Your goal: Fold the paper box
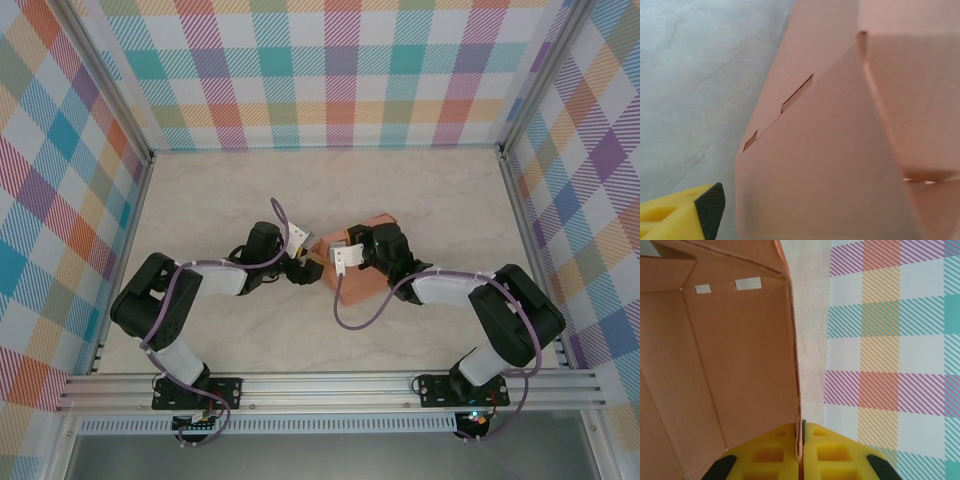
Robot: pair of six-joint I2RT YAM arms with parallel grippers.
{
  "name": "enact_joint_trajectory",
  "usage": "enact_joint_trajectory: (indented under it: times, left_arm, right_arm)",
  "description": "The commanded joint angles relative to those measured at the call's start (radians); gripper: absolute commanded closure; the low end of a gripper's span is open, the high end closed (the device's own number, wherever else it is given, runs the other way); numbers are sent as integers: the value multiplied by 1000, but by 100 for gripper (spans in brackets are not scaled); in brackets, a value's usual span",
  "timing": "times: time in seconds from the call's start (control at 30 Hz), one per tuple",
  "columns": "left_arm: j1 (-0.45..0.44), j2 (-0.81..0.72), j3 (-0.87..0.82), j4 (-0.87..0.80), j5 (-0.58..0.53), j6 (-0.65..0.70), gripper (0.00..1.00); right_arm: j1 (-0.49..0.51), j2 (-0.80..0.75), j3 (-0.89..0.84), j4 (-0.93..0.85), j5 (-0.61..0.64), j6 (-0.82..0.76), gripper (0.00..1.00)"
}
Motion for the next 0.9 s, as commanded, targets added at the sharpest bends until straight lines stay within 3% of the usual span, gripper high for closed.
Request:
enact_joint_trajectory:
  times: [0.0, 0.13, 0.33, 0.7, 0.87]
  left_arm:
    - [-6, -10, 21, 23, 39, 27, 20]
    - [-5, -9, -24, 64, 70, -2, 22]
    - [-2, 9, -38, 36, 149, 6, 22]
    - [60, -106, -138, 167, 68, -66, 18]
    - [85, -243, -232, 255, -51, -89, 18]
  right_arm:
    - [4, 29, 30, -46, 10, 38, 93]
    - [4, 113, 40, 80, 83, 36, 93]
    - [4, 179, 68, 128, 95, 35, 94]
    - [4, 169, 34, 152, 43, -9, 94]
    - [4, 171, 19, 185, 38, -12, 94]
